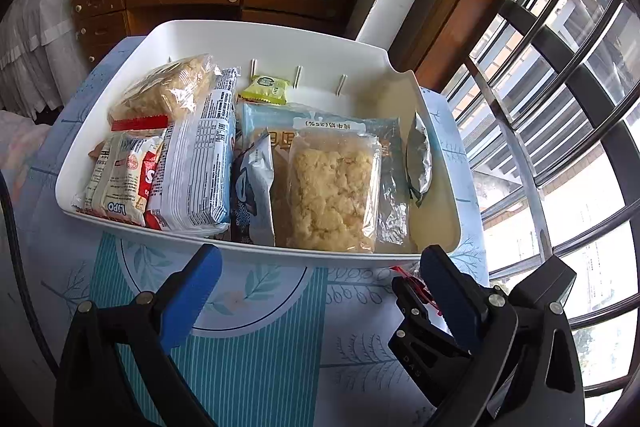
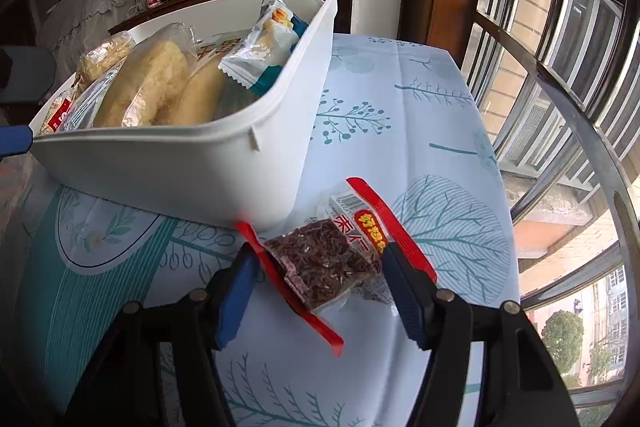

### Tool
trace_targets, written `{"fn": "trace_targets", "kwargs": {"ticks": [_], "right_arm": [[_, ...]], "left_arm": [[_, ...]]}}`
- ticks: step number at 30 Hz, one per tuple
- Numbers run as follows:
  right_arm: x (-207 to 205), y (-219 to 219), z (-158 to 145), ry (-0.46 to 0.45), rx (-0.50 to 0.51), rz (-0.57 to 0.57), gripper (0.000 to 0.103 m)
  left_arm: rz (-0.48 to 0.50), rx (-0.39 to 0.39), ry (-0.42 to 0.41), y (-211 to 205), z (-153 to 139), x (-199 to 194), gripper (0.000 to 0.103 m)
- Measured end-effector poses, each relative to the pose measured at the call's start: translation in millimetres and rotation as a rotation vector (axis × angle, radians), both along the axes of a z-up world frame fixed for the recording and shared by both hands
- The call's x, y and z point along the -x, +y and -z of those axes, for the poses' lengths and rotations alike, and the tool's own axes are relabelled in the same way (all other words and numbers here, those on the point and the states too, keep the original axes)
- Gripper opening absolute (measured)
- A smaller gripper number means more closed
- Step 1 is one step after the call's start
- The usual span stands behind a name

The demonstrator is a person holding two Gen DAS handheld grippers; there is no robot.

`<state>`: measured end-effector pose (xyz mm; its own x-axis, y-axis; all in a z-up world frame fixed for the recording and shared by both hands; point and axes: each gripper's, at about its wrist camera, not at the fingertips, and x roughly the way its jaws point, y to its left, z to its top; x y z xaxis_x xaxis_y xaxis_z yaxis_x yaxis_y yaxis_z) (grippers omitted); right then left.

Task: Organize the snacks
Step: 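Close the right tool on the red-edged date packet and lift it, then carry the date packet into the white tray and open the right tool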

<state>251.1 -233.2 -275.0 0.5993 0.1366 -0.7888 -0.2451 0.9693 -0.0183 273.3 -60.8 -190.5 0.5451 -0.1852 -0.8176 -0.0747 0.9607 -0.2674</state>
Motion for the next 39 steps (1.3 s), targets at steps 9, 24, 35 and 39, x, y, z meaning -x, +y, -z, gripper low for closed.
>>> {"fn": "trace_targets", "kwargs": {"ticks": [9,24,35,39], "right_arm": [[5.8,0.0,-4.7,-0.011,0.015,-0.011,0.053],[29.5,2.8,-17.3,0.006,0.047,0.065,0.053],[45.0,4.2,-43.4,-0.023,0.147,0.154,0.053],[43.6,6.2,-56.9,-0.047,0.165,0.192,0.053]], "left_arm": [[0.034,0.006,-0.014,-6.0,-3.1,3.3,0.099],[0.044,0.032,-0.036,30.7,-7.5,27.3,0.099],[0.059,0.017,-0.054,80.1,-16.3,36.4,0.099],[0.063,0.029,-0.057,99.8,-17.0,36.2,0.099]]}}
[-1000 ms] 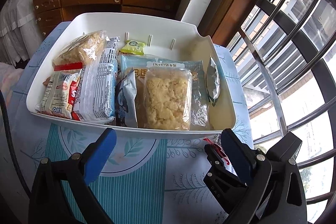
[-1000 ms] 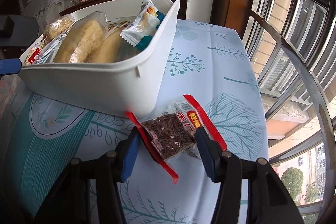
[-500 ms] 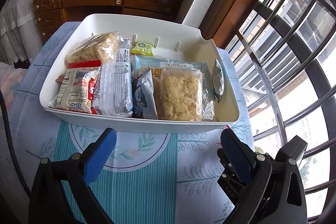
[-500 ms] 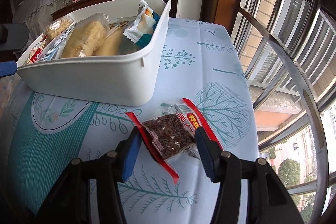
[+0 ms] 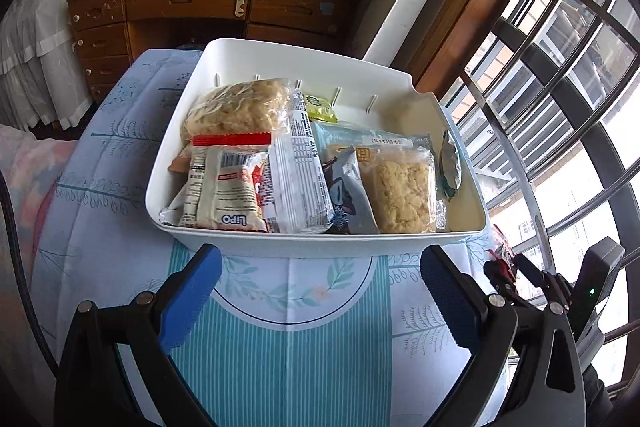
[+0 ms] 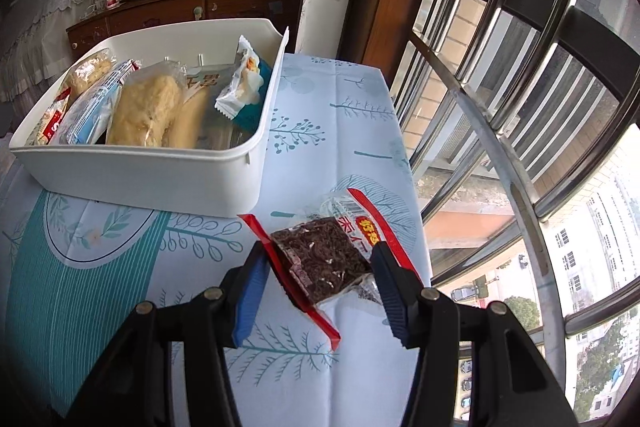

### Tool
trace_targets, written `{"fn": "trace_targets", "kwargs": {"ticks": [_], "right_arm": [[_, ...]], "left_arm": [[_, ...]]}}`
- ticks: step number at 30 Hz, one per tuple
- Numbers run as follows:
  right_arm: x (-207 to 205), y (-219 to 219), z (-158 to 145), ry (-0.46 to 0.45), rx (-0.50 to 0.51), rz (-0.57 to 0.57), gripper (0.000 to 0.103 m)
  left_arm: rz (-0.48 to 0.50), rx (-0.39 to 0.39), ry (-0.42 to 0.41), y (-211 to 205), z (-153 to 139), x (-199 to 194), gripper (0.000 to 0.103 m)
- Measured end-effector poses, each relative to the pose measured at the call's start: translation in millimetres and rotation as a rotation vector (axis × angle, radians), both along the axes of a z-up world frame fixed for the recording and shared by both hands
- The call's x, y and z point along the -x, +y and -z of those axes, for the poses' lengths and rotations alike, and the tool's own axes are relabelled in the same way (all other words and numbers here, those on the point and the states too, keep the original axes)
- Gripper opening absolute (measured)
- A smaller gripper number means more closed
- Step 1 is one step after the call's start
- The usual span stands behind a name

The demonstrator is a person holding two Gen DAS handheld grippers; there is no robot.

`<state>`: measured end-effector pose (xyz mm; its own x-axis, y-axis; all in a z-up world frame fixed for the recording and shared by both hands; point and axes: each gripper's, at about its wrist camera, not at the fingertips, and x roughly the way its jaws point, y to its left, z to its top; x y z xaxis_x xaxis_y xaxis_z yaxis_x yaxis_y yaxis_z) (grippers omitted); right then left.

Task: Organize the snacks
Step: 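Carry the date packet into the white tray and open the right tool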

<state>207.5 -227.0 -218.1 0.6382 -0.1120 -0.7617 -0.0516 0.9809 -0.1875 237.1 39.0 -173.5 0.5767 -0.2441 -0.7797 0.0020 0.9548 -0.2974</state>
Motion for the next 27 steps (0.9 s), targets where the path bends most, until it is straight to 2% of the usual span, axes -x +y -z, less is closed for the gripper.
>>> {"fn": "trace_targets", "kwargs": {"ticks": [10,14,27], "right_arm": [[-26.1,25.9,-42.2,-0.122,0.069,0.047,0.053],[-48.3,42.9,-54.8,-0.161,0.060,0.053,0.053],[-105.3,118.0,-58.5,-0.205,0.087,-0.002,0.053]], "left_arm": [[0.021,0.037,0.002,48.1,0.6,-6.0,0.099],[0.028,0.045,0.015,68.3,6.9,-13.5,0.099],[0.010,0.042,0.046,133.7,24.8,-44.0,0.099]]}}
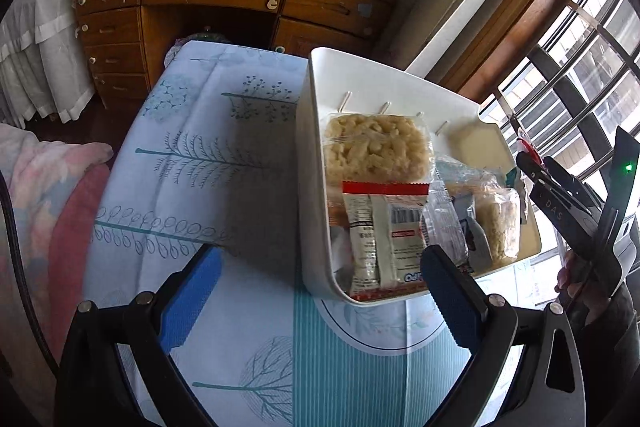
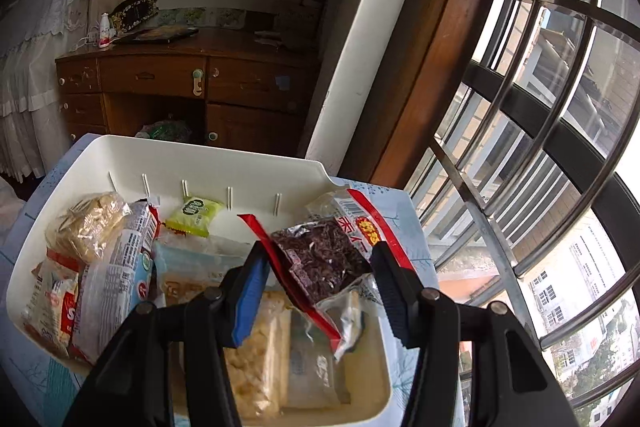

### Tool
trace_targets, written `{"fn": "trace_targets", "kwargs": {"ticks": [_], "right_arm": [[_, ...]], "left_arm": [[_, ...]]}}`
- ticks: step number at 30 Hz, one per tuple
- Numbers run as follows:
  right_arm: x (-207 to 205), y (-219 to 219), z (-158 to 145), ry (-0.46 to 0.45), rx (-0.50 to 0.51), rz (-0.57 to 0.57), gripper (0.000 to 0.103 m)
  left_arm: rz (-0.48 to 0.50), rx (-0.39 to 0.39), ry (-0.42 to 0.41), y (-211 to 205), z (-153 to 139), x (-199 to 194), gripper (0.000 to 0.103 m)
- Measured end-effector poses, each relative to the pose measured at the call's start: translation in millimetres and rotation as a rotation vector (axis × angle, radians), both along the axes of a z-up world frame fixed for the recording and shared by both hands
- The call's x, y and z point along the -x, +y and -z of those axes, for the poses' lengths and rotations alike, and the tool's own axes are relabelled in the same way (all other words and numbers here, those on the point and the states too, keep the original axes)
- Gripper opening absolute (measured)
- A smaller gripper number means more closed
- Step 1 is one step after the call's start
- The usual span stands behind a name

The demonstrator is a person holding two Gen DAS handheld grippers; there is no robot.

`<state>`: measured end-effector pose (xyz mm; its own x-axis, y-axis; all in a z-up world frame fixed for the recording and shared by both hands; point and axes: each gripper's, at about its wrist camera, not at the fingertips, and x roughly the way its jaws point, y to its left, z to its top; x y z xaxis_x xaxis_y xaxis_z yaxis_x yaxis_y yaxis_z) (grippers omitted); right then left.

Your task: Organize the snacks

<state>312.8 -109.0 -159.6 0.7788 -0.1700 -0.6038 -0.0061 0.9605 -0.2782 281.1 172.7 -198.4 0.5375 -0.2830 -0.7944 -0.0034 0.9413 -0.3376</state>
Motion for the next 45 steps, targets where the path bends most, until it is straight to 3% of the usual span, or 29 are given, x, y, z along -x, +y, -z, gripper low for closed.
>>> {"fn": "trace_targets", "kwargs": {"ticks": [10,19,31,36,45], "right_arm": [[-5.9,43.2,12.9,0.020,0.050,-0.102,0.055],[18.2,38.1,9.6,0.004,0.006,-0.141,0.067],[117.7,-17.7,16.7,0.158,-0.133,-0.090,0.068],[171.2,-36.1,8.4,0.240,-0.181,-0.094,0.069],[253.3,-54.4,-37.9,0.300,-0.267,-0.086,0.096]], "left_arm": [[-0.032,0.005,-0.003,9.9,0.4,7.2,0.099],[-0.050,-0.090,-0.024,-16.4,-18.9,50.2,0.099],[-0.123,-0.149,-0.031,-45.1,-53.5,153.6,0.099],[-0.101,-0.159,0.012,-56.8,-74.6,198.0,0.099],[-0.070,-0.139,0.041,-86.8,-118.4,252.7,0.099]]}}
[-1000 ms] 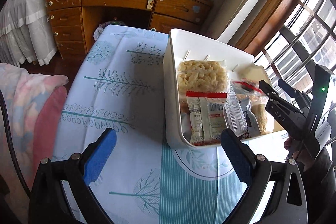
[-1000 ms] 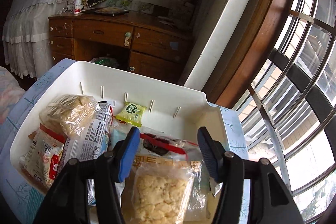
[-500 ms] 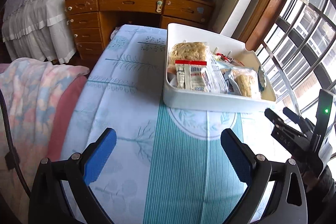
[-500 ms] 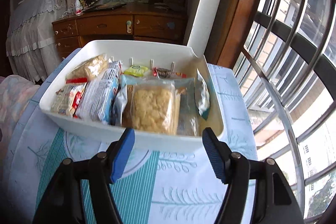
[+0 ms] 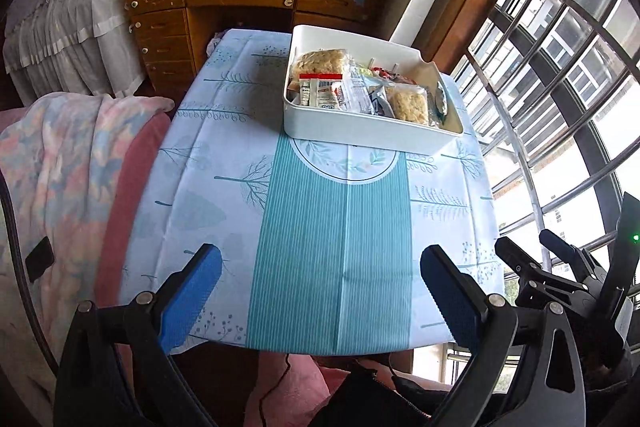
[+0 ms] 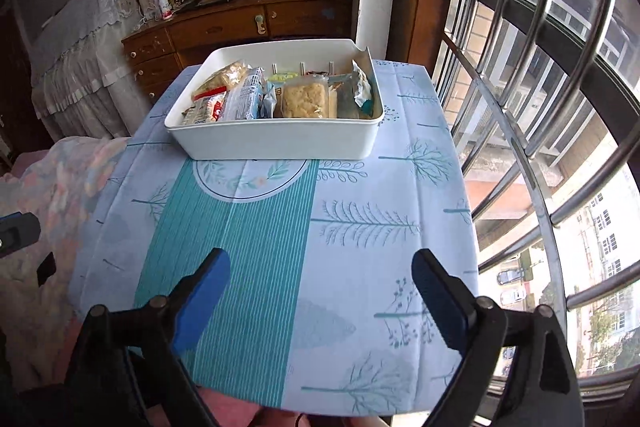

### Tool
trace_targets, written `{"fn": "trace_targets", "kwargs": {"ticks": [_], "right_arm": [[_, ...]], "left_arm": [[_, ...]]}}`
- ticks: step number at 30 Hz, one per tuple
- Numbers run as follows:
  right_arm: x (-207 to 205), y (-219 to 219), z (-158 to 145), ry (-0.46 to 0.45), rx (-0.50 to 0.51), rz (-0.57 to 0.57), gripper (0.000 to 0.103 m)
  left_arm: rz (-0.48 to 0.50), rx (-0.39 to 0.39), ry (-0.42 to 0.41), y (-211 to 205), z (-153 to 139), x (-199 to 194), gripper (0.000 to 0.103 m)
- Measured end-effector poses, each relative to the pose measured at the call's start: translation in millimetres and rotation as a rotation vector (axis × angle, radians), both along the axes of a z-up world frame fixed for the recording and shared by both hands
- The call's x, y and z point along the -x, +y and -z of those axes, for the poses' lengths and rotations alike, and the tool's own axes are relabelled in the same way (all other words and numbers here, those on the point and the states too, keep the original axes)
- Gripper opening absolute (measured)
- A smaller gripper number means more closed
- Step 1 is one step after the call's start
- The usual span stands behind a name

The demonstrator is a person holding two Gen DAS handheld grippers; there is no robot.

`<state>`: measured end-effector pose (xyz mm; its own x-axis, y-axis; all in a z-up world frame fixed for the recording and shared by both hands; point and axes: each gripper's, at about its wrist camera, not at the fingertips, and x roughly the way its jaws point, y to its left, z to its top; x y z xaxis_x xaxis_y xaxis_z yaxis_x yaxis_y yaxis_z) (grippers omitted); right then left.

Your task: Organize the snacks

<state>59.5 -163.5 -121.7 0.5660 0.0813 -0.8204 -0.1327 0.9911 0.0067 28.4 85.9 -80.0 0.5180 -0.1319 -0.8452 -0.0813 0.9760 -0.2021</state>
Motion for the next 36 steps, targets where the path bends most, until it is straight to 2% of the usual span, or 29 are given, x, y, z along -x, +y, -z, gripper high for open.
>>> {"fn": "trace_targets", "kwargs": {"ticks": [3,9,16,19,23,28,33,36], "right_arm": [[16.8,0.0,-19.5,0.013,-0.002,-0.010,0.097],[41.3,5.7,-56.6,0.010,-0.035,-0.053,0.099],[71.1,15.8,-93.2,-0.002,-0.102,-0.140,0.100],[79.2,16.1,-97.6,-0.004,-0.125,-0.127,0.100],[81.0,9.3,-89.5,0.016,-0.174,-0.052,0.100],[85.4,4.2,-84.9,0.010,-0.152,-0.011,0.100],[90.2,-1.4,-91.5,-0.033,-0.128,0.022,0.100],[90.7,-2.3,-91.1,-0.037,-0.123,0.026,0.103]], "left_arm": [[0.020,-0.004,-0.038,-8.9,-20.7,9.3,0.099],[0.001,-0.051,-0.111,-19.5,-57.1,22.8,0.102],[-0.020,-0.133,-0.166,-35.2,-77.7,40.1,0.102],[-0.044,-0.131,-0.162,-37.5,-76.7,46.2,0.102],[-0.060,-0.141,-0.153,-40.1,-71.1,48.3,0.102],[-0.047,-0.172,-0.168,-48.7,-71.8,50.8,0.102],[-0.056,-0.213,-0.196,-55.4,-77.5,52.7,0.102],[-0.044,-0.229,-0.187,-61.6,-75.8,50.6,0.102]]}}
